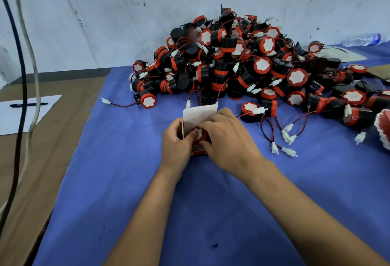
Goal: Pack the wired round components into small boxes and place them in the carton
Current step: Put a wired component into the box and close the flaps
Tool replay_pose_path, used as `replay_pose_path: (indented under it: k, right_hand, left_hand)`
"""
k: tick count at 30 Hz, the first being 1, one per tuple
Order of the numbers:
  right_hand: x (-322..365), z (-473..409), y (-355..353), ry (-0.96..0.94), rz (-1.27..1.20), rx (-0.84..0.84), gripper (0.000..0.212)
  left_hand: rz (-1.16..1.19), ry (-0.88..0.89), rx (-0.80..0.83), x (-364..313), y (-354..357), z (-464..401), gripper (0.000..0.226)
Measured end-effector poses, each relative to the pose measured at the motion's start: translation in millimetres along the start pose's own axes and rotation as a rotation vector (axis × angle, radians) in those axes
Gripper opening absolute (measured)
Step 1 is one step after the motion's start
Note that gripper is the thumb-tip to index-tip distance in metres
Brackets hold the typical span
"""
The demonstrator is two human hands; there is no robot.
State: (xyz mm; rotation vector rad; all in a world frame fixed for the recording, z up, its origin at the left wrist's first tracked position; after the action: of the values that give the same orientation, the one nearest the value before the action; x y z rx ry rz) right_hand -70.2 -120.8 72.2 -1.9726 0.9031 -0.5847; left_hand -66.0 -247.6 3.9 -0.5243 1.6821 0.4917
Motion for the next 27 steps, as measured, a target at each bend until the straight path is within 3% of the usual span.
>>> replay_pose_path:
  k: [3,6,7,12,18,24,27]
  right_hand:
    - [-23,-3,-20,0.114,0.119,-0.035,0.03]
    - [-45,-7,-33,0.261,0.196,0.04,0.011]
    - [-46,-9,-37,0.274,0.206,0.032,0.021]
    - [-10,-19,-45,0.194,0.097,0.021,0.039]
    - [12,-12,-9,0.117,0.095,0.251,0.021]
    - [7,-16,-7,0.181,0.023,0.228,0.025]
    - [-4,-24,-19,0.217,-0.041,0.041,0.037]
  left_hand:
    - [-0.053,0.063,-0.024,-5,-1,0,0.015]
    - [-0.085,0.076,-0.037,-7,0,0,0.014]
    - [-0.093,0.078,-0.037,-7,1,0,0.014]
    - [-0.109,0.09,-0.004,-7,5,2,0.015]
    - [-0.158,0.067,0.018,-1,8,2,0.027]
    - [-0.104,0.058,0.065,-5,14,3,0.031]
    - [-0.133,0.072,0.066,-5,15,1,0.018]
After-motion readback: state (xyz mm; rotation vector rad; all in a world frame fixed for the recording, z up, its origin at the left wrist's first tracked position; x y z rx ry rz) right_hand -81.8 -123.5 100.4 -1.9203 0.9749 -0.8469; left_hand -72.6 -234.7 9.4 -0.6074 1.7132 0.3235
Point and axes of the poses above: each hand's wrist, its own z-axis away from the middle knuckle, its own y-axis out of the palm, x = y × z, the point moved 9 cm from there along -z, towards the middle knuckle, and after that the axes turned 12 degrees about -x, right-handed, at the moved point
